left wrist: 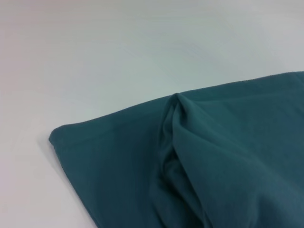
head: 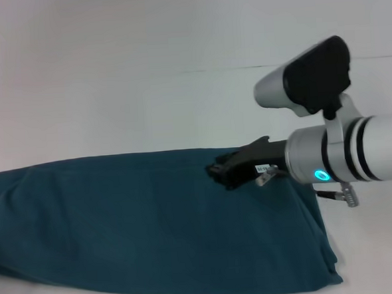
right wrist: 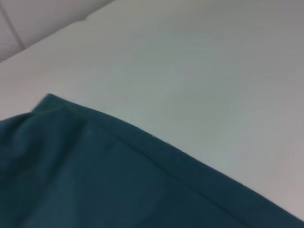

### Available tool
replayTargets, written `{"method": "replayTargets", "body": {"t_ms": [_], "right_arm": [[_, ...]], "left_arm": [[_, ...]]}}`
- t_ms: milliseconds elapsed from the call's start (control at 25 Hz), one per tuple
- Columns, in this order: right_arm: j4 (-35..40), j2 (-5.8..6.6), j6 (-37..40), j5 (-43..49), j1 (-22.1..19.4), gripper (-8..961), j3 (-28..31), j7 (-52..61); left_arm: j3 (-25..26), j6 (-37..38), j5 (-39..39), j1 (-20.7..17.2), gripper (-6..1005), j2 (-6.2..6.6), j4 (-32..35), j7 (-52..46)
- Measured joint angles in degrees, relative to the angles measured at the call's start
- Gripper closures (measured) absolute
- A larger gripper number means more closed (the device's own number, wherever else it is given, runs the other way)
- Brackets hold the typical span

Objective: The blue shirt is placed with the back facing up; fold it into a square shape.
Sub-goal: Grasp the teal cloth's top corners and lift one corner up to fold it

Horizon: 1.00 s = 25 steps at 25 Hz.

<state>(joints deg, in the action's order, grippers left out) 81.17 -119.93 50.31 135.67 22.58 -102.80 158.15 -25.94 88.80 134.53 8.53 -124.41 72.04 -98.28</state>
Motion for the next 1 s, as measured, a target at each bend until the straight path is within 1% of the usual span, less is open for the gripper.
{"method": "replayTargets", "body": {"t_ms": [240,440,600,720,1000], "right_arm": [[-7.1,-0.02,4.2,-10.2,4.5,719,4.0,-9.7],[-15.5,-0.08,11.1,-20.1,8.9,901,8.1,-18.1],[-17.3,-0.14,13.9,-22.5,9.5,898,9.1,-20.0],[-17.3,-0.08,17.9,-23.0,9.6,901,10.3,-20.2],[-17.8,0.03,30.7,-24.9,9.7,917,18.2,-19.9]], "left_arm": [[0.1,0.0,-2.2,0.8,971,-0.04,-0.1,-0.7],[0.0,0.0,-2.3,1.7,970,-0.02,-0.4,-0.7],[0.1,0.0,-2.5,1.9,970,0.06,-0.6,-0.6],[0.1,0.0,-2.5,2.0,970,0.12,-0.6,-0.5],[0.1,-0.2,-3.1,2.6,970,0.14,-0.4,-0.3]]}}
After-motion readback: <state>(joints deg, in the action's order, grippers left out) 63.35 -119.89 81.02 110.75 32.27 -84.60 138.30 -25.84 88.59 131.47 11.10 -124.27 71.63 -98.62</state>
